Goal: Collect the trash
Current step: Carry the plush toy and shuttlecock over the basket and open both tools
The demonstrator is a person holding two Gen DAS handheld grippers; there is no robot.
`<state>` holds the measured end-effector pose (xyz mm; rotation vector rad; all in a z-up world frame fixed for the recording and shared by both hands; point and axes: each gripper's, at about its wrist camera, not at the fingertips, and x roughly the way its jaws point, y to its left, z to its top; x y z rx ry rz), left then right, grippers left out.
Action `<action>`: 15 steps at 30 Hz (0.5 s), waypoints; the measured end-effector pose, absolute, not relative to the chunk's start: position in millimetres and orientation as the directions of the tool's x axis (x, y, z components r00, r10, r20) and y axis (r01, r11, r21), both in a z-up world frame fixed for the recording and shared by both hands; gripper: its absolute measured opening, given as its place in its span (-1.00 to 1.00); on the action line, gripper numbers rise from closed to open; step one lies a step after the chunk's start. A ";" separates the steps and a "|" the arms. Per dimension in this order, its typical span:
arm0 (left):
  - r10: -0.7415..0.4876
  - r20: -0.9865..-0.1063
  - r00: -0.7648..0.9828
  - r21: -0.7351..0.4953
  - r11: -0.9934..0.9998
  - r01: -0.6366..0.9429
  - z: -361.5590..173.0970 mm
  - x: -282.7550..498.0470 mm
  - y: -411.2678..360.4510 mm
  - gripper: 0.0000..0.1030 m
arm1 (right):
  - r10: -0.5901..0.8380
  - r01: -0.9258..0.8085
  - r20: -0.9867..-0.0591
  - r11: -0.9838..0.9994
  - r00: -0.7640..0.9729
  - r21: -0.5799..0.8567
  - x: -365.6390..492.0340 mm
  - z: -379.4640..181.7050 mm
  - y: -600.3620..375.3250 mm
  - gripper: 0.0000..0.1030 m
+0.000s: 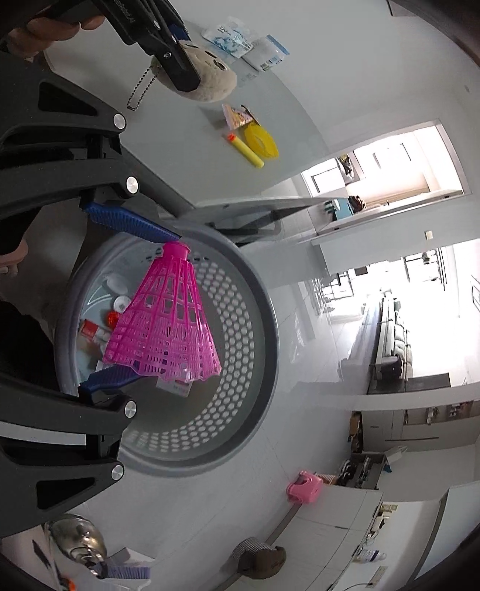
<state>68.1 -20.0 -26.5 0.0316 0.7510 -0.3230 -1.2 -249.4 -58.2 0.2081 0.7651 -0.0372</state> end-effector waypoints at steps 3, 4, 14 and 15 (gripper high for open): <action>-0.302 -0.683 0.665 -0.077 0.935 0.345 -29.6 70.3 -45.0 0.19 | 0.011 0.144 -0.686 0.975 0.727 0.168 -7.9 -58.1 -267.4 0.15; -0.310 -0.685 0.659 -0.075 0.930 0.359 -31.6 72.0 -52.7 0.19 | 0.004 0.152 -0.684 0.974 0.729 0.168 -9.3 -58.2 -272.5 0.15; -0.322 -0.739 0.592 -0.039 0.898 0.439 -59.0 102.6 -105.8 0.19 | -0.001 0.196 -0.704 0.961 0.710 0.197 -5.1 -83.4 -303.7 0.15; -0.323 -0.742 0.587 -0.040 0.896 0.442 -60.4 105.1 -109.8 0.19 | 0.003 0.200 -0.707 0.958 0.707 0.204 -3.8 -86.3 -307.1 0.15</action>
